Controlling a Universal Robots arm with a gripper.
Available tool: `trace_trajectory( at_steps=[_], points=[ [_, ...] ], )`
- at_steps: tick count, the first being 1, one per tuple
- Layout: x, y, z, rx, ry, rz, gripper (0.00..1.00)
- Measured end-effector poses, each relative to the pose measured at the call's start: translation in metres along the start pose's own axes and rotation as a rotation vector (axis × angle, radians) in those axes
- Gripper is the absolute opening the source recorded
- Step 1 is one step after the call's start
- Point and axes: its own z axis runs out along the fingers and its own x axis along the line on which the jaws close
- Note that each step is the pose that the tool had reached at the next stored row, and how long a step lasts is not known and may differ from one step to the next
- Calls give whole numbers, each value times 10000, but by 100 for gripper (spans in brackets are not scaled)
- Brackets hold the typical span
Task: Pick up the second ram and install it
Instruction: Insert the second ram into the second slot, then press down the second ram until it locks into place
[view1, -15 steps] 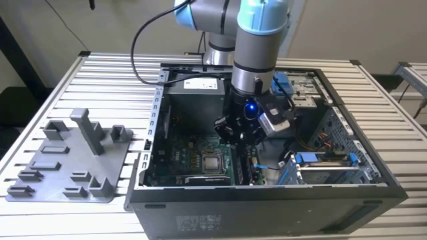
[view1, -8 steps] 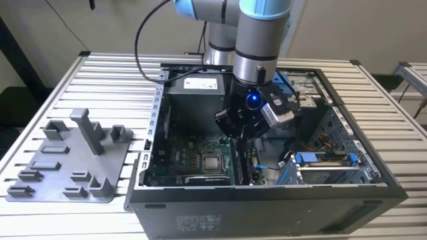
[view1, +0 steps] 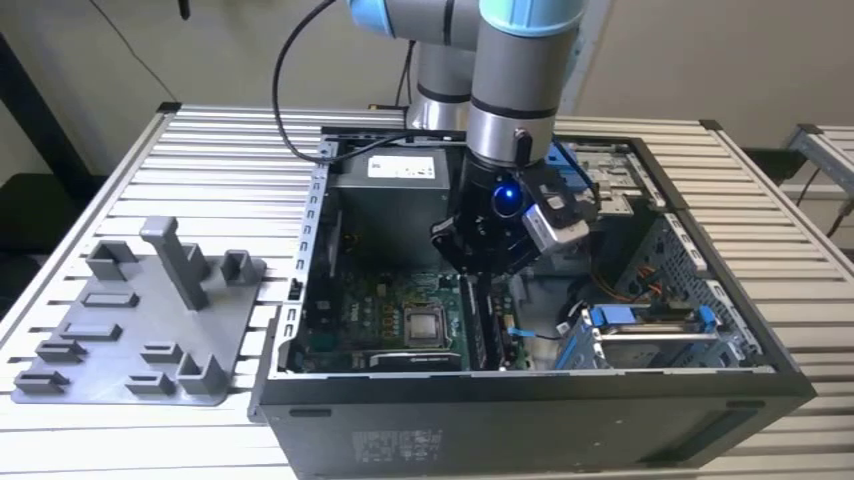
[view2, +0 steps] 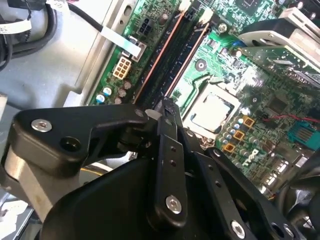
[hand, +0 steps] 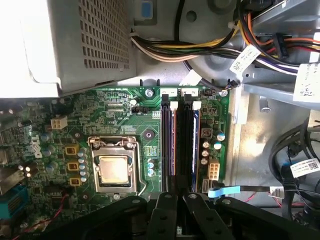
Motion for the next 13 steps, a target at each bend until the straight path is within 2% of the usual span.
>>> trace_trajectory(
  at_steps=[13],
  points=[
    [0,0,-1,-23,1,0,11]
  ],
)
